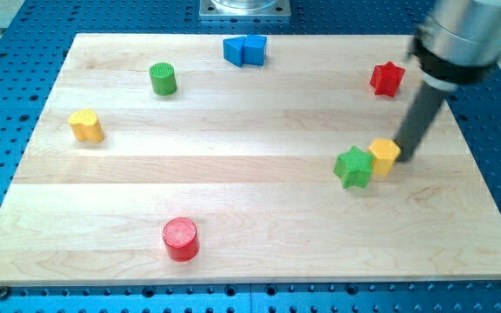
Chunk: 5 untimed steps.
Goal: Move the hexagon vertically to the green circle
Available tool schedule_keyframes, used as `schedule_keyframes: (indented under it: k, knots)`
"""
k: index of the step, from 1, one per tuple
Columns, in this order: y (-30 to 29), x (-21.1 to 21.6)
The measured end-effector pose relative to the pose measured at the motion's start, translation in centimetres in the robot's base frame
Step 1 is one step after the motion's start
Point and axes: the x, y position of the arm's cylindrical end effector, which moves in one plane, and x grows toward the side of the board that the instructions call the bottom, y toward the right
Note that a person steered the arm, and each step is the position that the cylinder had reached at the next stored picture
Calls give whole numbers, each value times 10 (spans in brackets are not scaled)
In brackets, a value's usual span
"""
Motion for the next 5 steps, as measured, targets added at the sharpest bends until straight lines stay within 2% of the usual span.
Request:
schedule_keyframes:
  k: [1,2,3,4,5]
  knots:
    - [32,10]
    - [24,17]
    - [-82,12]
    - [-77,14]
    - [-100,31]
